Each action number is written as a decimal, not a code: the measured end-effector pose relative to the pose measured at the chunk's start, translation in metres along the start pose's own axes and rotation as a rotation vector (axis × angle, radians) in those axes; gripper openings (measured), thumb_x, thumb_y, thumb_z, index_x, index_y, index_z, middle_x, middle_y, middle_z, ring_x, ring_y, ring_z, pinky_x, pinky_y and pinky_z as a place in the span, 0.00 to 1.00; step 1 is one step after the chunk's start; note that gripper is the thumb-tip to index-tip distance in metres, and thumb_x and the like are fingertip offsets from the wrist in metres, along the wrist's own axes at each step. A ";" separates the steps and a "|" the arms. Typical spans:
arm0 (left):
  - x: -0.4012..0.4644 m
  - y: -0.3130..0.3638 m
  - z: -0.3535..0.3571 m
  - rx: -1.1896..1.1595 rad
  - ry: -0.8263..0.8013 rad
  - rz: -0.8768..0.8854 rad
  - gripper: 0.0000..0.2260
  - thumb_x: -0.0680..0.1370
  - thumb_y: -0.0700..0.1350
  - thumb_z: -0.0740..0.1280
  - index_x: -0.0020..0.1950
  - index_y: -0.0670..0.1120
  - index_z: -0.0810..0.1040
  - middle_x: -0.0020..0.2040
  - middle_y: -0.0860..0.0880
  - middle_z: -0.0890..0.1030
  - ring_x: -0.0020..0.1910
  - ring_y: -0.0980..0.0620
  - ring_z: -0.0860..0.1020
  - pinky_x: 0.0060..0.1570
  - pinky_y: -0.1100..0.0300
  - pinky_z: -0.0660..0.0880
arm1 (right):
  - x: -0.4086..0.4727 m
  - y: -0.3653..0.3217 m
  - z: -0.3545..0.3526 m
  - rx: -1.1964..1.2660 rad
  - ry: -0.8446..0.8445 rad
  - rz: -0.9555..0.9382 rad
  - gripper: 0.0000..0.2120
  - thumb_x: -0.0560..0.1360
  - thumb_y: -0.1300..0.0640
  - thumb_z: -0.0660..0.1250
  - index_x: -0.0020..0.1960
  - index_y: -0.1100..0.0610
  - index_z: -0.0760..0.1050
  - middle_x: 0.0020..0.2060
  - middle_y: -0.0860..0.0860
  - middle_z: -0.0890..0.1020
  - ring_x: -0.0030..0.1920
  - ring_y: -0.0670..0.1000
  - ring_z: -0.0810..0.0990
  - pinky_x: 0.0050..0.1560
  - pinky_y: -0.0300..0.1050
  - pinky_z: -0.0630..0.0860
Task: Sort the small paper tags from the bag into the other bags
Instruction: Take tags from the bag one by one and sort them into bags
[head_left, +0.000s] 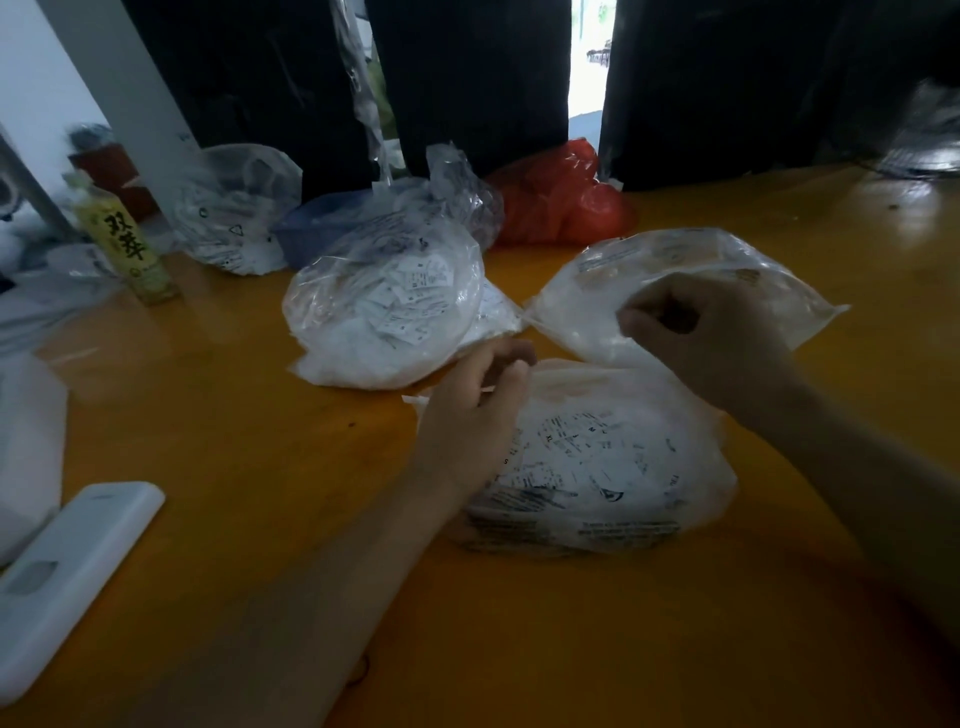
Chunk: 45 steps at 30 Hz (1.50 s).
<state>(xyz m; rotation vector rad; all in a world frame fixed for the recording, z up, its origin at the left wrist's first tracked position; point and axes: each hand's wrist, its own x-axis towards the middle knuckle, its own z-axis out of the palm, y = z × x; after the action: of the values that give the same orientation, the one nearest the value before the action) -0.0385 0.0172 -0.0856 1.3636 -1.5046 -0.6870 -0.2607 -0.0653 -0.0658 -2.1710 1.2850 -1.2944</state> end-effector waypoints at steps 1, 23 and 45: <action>0.001 -0.001 0.000 -0.056 0.008 -0.047 0.15 0.80 0.58 0.62 0.63 0.57 0.79 0.59 0.59 0.82 0.56 0.62 0.80 0.61 0.54 0.79 | -0.002 -0.004 0.001 0.050 -0.027 -0.006 0.02 0.78 0.52 0.72 0.46 0.48 0.82 0.38 0.39 0.84 0.38 0.37 0.80 0.37 0.24 0.71; 0.004 -0.001 0.002 -0.489 0.016 -0.269 0.07 0.83 0.45 0.68 0.50 0.47 0.86 0.50 0.47 0.88 0.45 0.51 0.85 0.44 0.59 0.80 | 0.006 0.016 0.000 -0.103 -0.027 0.253 0.15 0.81 0.47 0.67 0.38 0.53 0.79 0.33 0.48 0.83 0.33 0.49 0.80 0.34 0.41 0.71; -0.002 -0.003 0.004 -0.280 -0.206 -0.100 0.09 0.82 0.44 0.69 0.43 0.50 0.85 0.44 0.48 0.87 0.46 0.51 0.86 0.50 0.58 0.83 | -0.012 -0.023 0.006 0.099 -0.408 -0.100 0.07 0.75 0.45 0.71 0.49 0.47 0.81 0.40 0.40 0.84 0.40 0.42 0.83 0.45 0.38 0.79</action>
<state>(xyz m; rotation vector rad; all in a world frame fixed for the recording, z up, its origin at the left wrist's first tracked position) -0.0413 0.0173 -0.0907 1.1870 -1.4406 -1.0871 -0.2453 -0.0440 -0.0609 -2.2961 0.9419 -0.8613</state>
